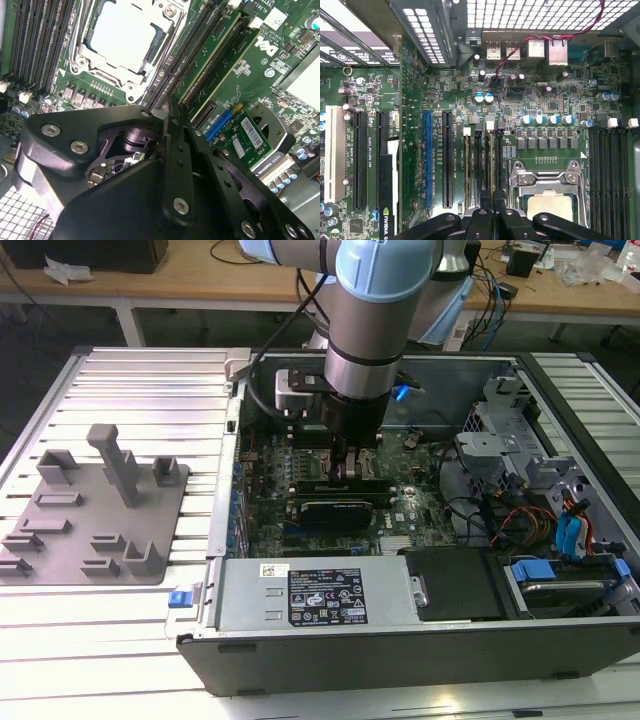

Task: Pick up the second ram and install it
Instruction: 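Insert the second ram into the second slot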

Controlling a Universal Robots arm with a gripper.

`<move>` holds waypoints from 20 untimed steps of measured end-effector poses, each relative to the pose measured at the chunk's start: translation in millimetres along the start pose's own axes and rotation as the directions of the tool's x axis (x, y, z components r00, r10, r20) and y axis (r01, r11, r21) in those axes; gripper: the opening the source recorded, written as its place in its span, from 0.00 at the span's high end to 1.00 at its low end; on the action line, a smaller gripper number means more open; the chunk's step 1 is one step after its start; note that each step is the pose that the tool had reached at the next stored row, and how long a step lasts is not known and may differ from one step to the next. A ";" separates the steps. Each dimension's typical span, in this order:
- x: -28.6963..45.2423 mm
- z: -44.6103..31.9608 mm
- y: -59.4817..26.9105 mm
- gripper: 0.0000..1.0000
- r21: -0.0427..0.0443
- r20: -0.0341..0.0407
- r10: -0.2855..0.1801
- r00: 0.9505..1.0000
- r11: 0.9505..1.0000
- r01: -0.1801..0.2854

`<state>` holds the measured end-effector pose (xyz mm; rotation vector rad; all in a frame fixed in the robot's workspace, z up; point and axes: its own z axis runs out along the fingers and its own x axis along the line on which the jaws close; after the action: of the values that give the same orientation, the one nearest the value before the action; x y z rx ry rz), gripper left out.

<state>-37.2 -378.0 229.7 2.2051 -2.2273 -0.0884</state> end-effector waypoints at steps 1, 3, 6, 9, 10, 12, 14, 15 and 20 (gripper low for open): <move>0.0 1.5 -0.1 0.91 0.000 0.000 0.000 1.000 1.000 0.000; 0.1 2.0 -0.1 0.91 0.000 0.000 0.000 1.000 1.000 0.000; 0.1 3.7 -0.2 0.91 0.000 0.000 0.000 1.000 1.000 0.000; 0.1 3.8 -0.2 0.91 0.000 0.000 0.000 1.000 1.000 0.000; 0.1 3.9 -0.2 0.91 0.000 0.000 0.000 1.000 1.000 0.000; 0.1 5.0 -0.2 0.91 0.000 0.000 0.000 1.000 1.000 0.000; 0.2 5.1 -0.2 0.91 0.000 0.000 0.000 1.000 1.000 0.000; 0.2 5.3 -0.2 0.91 0.000 0.000 0.000 1.000 1.000 0.000; 0.0 0.6 0.0 0.84 0.000 0.000 0.000 1.000 1.000 0.000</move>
<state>-37.2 -378.0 229.2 2.2053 -2.2276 -0.0885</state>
